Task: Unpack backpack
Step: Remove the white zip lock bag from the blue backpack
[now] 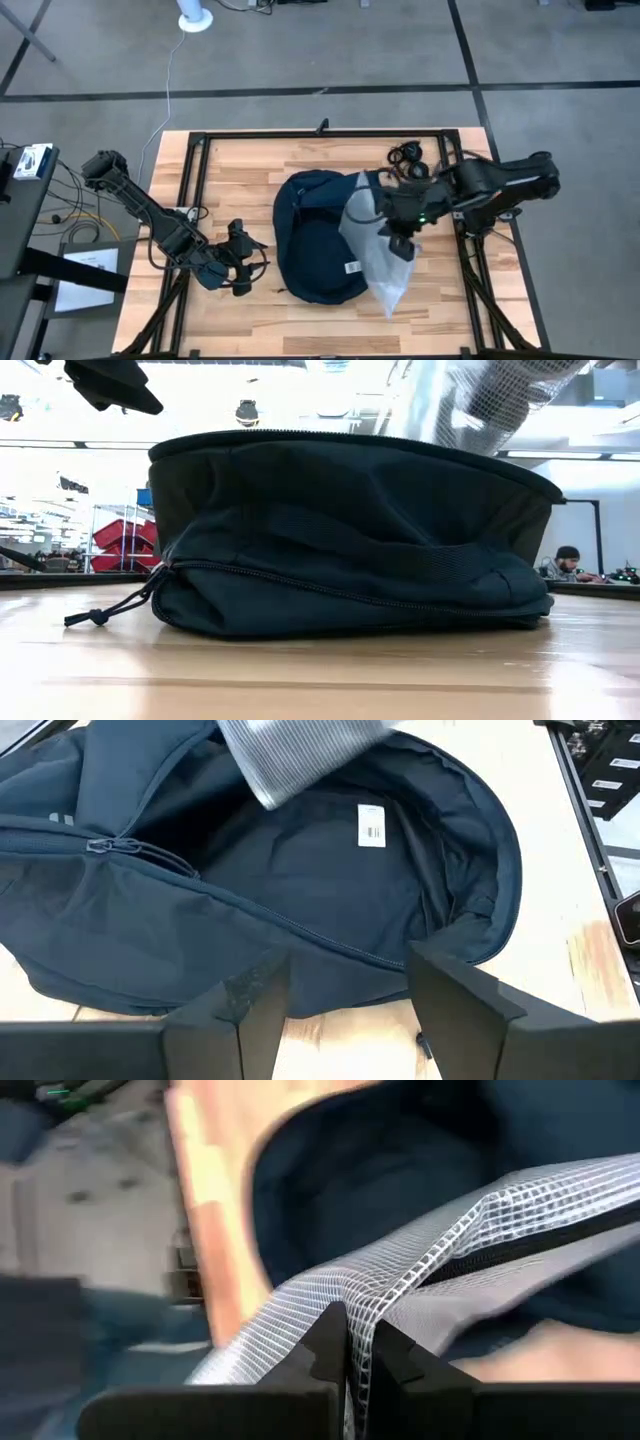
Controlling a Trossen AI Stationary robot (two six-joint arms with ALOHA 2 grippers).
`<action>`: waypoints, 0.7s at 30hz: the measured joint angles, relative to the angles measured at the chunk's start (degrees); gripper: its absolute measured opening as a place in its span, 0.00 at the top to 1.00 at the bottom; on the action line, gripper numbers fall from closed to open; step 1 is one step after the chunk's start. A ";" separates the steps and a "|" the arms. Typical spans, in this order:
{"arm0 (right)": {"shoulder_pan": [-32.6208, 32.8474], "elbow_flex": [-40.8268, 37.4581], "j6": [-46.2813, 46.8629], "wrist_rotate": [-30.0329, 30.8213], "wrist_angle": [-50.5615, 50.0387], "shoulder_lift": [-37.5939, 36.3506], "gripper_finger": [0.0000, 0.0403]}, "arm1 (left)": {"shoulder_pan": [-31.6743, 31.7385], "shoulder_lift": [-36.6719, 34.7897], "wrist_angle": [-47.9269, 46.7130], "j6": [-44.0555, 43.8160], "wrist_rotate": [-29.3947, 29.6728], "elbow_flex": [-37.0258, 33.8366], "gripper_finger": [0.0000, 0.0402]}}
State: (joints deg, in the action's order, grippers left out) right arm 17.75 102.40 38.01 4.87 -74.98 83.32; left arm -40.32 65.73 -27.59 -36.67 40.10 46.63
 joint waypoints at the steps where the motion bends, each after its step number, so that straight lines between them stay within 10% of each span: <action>1: 1.35 2.67 2.60 4.22 -5.03 0.33 1.00 | 0.00 0.00 0.02 0.03 0.02 0.00 0.54; 21: 14.71 -2.51 24.30 17.28 -14.64 -4.11 1.00 | 0.48 0.00 -0.51 2.88 0.68 0.00 0.54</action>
State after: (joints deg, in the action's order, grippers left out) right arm 32.46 99.89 62.32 22.15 -89.62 79.22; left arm -39.83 65.73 -28.10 -33.79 40.78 46.63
